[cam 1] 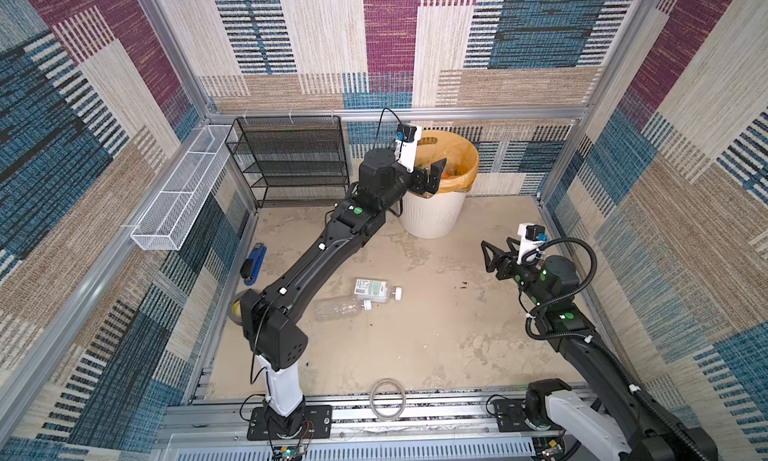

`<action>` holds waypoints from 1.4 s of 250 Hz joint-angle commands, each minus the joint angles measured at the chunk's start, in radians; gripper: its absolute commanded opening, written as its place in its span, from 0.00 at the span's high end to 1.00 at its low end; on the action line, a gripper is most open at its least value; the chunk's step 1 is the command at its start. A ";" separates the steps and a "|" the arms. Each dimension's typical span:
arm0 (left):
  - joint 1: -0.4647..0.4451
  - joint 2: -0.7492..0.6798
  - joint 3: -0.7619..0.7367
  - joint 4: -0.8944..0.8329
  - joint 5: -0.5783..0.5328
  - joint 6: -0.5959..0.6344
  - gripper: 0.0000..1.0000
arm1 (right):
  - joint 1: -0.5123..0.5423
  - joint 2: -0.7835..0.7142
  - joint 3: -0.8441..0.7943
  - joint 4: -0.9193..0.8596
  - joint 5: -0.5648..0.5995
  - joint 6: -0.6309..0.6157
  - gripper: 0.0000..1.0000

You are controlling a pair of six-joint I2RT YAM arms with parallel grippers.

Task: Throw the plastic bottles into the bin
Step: 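Draw left gripper back while right gripper reaches the white-label bottle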

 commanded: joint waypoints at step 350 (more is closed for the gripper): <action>0.345 -0.716 -0.868 -0.345 0.032 0.084 0.08 | 0.557 1.018 0.794 -0.587 0.048 -0.557 0.10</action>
